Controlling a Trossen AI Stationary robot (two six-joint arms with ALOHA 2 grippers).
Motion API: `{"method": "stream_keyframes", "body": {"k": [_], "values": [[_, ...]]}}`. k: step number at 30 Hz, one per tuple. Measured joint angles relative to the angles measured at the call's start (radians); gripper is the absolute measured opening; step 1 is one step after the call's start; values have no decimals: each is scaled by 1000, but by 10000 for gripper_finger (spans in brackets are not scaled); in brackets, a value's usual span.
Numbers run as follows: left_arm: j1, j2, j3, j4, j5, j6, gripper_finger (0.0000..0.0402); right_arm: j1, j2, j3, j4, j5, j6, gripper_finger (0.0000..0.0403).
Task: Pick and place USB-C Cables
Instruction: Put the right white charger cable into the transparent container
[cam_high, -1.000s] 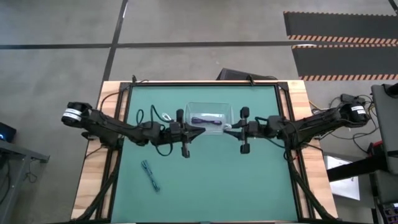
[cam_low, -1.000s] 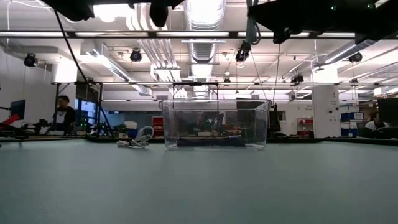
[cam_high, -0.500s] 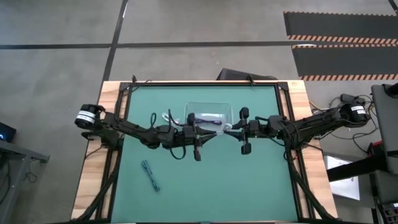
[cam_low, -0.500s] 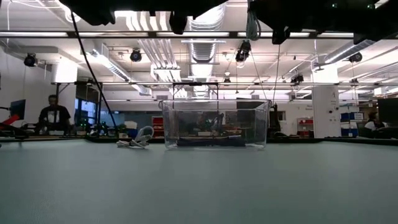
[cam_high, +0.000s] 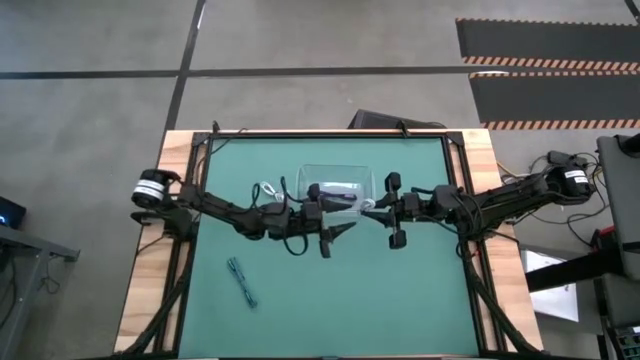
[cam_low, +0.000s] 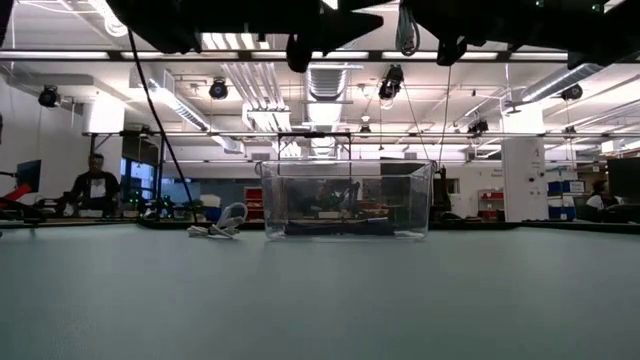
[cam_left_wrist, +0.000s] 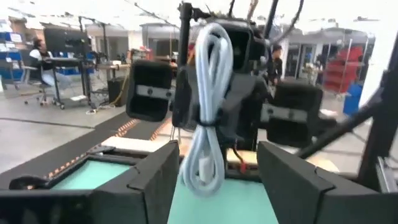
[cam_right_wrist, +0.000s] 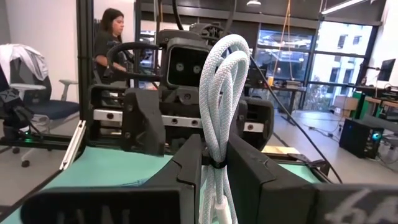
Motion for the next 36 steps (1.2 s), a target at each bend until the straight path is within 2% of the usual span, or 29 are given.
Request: {"method": "stream_keyframes", "body": {"k": [10, 18, 23, 31, 36], "values": [[13, 128, 112, 33, -1, 0, 205, 0, 0, 1, 11, -26, 0, 44], [13, 170, 164, 36, -1, 1, 200, 0, 0, 1, 10, -26, 0, 44], [13, 168, 156, 34, -1, 1, 154, 0, 0, 1, -5, -26, -2, 44], [13, 166, 155, 24, -4, 2, 35, 1, 0, 1, -5, -27, 7, 45], [13, 164, 155, 4, -3, 0, 33, 1, 0, 1, -10, -23, 33, 73]]}}
